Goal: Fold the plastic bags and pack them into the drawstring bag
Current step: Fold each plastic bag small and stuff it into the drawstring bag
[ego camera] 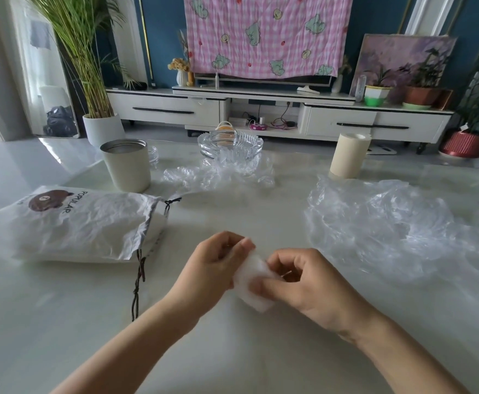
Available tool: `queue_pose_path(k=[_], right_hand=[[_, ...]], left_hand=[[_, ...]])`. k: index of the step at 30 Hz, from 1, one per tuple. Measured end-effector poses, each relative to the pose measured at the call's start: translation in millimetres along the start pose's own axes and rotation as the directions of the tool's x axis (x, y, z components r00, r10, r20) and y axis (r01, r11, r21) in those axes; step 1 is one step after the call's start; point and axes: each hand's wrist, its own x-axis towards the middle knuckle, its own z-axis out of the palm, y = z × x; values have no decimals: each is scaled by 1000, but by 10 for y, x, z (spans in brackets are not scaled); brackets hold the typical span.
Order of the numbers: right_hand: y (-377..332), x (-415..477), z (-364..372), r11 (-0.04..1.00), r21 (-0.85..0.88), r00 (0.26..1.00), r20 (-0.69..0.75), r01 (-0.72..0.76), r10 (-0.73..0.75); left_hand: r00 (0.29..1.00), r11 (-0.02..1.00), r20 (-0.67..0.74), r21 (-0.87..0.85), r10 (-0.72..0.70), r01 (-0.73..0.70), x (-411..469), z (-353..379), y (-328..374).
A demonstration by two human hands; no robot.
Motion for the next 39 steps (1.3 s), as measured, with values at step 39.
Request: queue_pose_path(k=[39], right_hand=[[243,196,-56,834,-483,733,-460,268,-501]], left_hand=[[780,444,205,725,591,-527,-264,247,-161]])
